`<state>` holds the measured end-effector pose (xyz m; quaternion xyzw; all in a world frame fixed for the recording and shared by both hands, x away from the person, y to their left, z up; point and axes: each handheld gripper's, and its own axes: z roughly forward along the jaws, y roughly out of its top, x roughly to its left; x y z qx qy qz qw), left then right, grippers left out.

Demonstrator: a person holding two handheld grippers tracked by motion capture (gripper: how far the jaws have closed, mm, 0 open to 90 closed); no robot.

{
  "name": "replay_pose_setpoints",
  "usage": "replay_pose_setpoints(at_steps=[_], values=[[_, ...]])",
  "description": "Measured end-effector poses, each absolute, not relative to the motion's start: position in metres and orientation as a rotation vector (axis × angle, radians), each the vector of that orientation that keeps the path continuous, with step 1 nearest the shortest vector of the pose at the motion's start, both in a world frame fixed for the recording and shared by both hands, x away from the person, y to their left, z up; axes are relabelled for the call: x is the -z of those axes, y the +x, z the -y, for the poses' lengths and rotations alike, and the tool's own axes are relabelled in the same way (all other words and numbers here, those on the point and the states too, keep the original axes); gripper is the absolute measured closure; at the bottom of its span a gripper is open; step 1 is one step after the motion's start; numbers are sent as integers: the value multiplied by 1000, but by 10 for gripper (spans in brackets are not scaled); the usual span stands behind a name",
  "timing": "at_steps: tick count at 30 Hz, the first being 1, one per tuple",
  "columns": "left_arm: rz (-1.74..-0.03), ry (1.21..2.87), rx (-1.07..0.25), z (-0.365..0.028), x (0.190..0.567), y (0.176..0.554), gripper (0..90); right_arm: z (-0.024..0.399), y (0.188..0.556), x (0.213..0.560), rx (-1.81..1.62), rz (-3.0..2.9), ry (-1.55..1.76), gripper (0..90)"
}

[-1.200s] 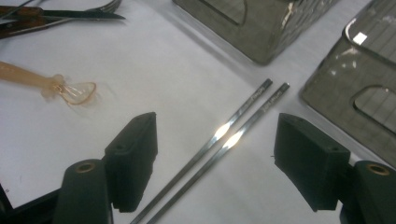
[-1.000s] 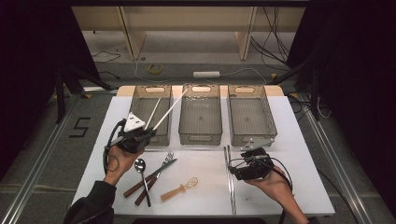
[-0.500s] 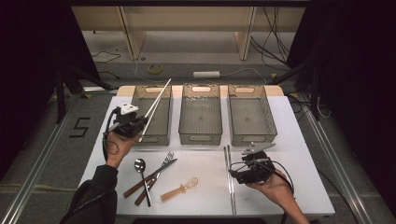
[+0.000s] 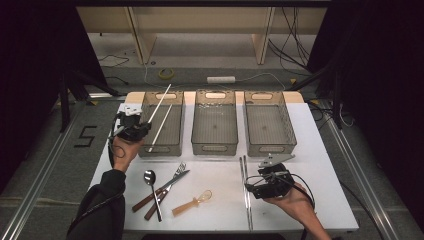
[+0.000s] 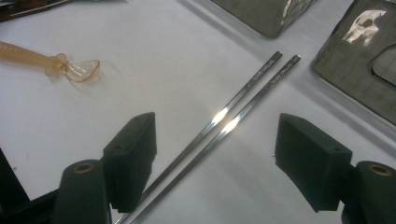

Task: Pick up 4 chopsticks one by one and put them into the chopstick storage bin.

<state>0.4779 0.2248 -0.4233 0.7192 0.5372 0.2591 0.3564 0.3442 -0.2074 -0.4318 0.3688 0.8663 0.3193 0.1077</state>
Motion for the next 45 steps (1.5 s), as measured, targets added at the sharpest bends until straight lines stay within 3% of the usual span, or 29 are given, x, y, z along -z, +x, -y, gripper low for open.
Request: replay_pose_setpoints(at_steps=[22,25,28,40,45], values=[[-1481,1870,-645,-232,435,487,813,207,343,431,-960,-2568,1056,311],[-1496,1864,-648,-229,432,487,676,207,343,430,-957,-2572,1055,312],[-1477,1872,-652,-227,428,485,645,207,342,430,-955,-2574,1052,311],[-1363,1842,-537,-218,408,461,317,210,349,430,-862,-2582,1112,327],[-1307,1846,-520,-209,400,445,253,208,353,431,-790,-2608,1136,345]])
